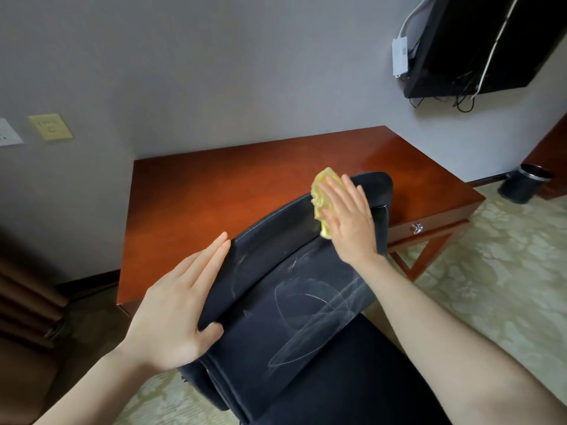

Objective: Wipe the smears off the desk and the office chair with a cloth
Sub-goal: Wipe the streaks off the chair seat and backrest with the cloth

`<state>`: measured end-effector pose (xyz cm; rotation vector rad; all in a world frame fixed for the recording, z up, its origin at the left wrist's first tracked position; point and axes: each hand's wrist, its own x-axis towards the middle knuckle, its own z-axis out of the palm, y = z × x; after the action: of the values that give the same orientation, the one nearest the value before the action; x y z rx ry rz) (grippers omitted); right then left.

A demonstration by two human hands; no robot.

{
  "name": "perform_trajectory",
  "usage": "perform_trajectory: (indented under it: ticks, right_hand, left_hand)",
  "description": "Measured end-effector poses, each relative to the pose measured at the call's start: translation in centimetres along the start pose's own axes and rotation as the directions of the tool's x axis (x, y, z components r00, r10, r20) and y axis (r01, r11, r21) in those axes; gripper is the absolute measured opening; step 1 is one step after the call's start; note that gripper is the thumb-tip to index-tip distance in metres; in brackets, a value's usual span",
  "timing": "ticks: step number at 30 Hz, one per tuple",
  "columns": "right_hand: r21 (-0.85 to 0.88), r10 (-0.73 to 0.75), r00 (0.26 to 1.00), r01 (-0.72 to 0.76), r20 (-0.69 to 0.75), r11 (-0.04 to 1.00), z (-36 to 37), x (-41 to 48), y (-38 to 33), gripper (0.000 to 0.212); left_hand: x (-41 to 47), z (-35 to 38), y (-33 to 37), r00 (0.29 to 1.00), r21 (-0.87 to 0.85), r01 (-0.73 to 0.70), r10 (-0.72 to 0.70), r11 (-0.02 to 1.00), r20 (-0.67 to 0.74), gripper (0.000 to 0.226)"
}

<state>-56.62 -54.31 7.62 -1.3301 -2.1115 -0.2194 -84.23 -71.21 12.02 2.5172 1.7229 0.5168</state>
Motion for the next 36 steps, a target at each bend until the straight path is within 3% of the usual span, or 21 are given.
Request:
perform_trajectory:
  ticks: [3, 6, 8, 11, 13, 14, 16, 21, 28, 33, 36]
  right_hand:
    - [0.072, 0.276, 0.961, -0.276, 0.010, 0.959, -0.4, 1.2, 2.6, 0.044]
    - [0.138, 0.495, 0.867, -0.498, 0.059, 0.856, -1.0, 2.4, 4.6, 0.046]
    - [0.224, 0.650, 0.752, -0.655, 0.106, 0.721, -1.8, 3.6, 5.3, 0.044]
    - [0.426, 0.836, 0.514, -0.811, 0.191, 0.401, -2.4, 5.3, 5.0, 0.042]
    - [0.525, 0.877, 0.423, -0.812, 0.228, 0.255, -2.3, 5.9, 3.8, 0.043]
    - [0.552, 0.884, 0.410, -0.801, 0.223, 0.232, -2.1, 6.0, 3.0, 0.043]
    - [0.532, 0.873, 0.464, -0.783, 0.152, 0.323, -1.4, 5.8, 1.1, 0.044]
    - [0.476, 0.736, 0.676, -0.654, 0.021, 0.588, 0.0, 3.0, -6.0, 0.042]
    - [0.481, 0.376, 0.927, -0.329, -0.002, 0.812, -0.1, -2.6, -16.0, 0.044]
    - [0.444, 0.032, 0.999, -0.020, -0.020, 0.896, 0.0, -6.2, -17.7, 0.045]
    - [0.303, -0.251, 0.963, 0.268, -0.094, 0.914, 0.9, -8.3, -17.2, 0.051]
  left_hand:
    - [0.0, 0.0, -0.1, 1.000, 0.000, -0.004, 0.004, 1.000, -0.008, 0.104]
    - [0.0, 0.1, -0.3, 1.000, 0.000, -0.014, 0.014, 1.000, -0.011, 0.105]
    - [0.1, 0.2, -0.4, 1.000, 0.001, -0.024, 0.024, 1.000, -0.012, 0.105]
    - [0.2, 0.3, -0.6, 0.999, -0.013, -0.041, 0.041, 0.999, -0.012, 0.104]
    - [0.2, 0.4, -0.8, 0.999, -0.014, -0.047, 0.047, 0.999, -0.016, 0.103]
    - [0.2, 0.4, -0.9, 0.999, -0.018, -0.046, 0.045, 0.999, -0.019, 0.103]
    - [0.2, 0.5, -1.0, 0.998, -0.021, -0.049, 0.048, 0.999, -0.029, 0.101]
    - [0.1, 0.8, -0.9, 0.994, -0.084, -0.070, 0.062, 0.994, -0.093, 0.095]
    - [-0.3, 0.9, -0.8, 0.981, -0.265, 0.003, -0.054, 0.964, -0.187, 0.086]
    - [-1.7, 1.3, -1.1, 0.982, -0.237, 0.063, -0.103, 0.970, -0.161, 0.093]
    - [-3.3, 1.6, -1.5, 0.982, -0.305, 0.103, -0.146, 0.947, -0.121, 0.096]
